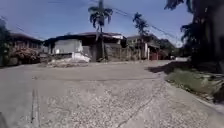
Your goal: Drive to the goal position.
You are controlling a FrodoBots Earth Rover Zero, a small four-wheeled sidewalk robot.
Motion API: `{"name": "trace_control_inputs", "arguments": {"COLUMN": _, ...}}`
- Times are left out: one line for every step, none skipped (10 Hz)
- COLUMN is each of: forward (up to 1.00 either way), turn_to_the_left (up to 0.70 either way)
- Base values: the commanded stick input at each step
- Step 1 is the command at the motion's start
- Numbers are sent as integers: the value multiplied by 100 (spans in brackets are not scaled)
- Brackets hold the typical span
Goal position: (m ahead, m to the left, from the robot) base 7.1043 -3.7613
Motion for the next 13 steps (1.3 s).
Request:
{"name": "trace_control_inputs", "arguments": {"forward": 100, "turn_to_the_left": 0}}
{"name": "trace_control_inputs", "arguments": {"forward": 100, "turn_to_the_left": 0}}
{"name": "trace_control_inputs", "arguments": {"forward": 100, "turn_to_the_left": 0}}
{"name": "trace_control_inputs", "arguments": {"forward": 100, "turn_to_the_left": 0}}
{"name": "trace_control_inputs", "arguments": {"forward": 100, "turn_to_the_left": 0}}
{"name": "trace_control_inputs", "arguments": {"forward": 100, "turn_to_the_left": 0}}
{"name": "trace_control_inputs", "arguments": {"forward": 100, "turn_to_the_left": 0}}
{"name": "trace_control_inputs", "arguments": {"forward": 100, "turn_to_the_left": 0}}
{"name": "trace_control_inputs", "arguments": {"forward": 100, "turn_to_the_left": 0}}
{"name": "trace_control_inputs", "arguments": {"forward": 100, "turn_to_the_left": 0}}
{"name": "trace_control_inputs", "arguments": {"forward": 100, "turn_to_the_left": 0}}
{"name": "trace_control_inputs", "arguments": {"forward": 100, "turn_to_the_left": 0}}
{"name": "trace_control_inputs", "arguments": {"forward": 100, "turn_to_the_left": -8}}
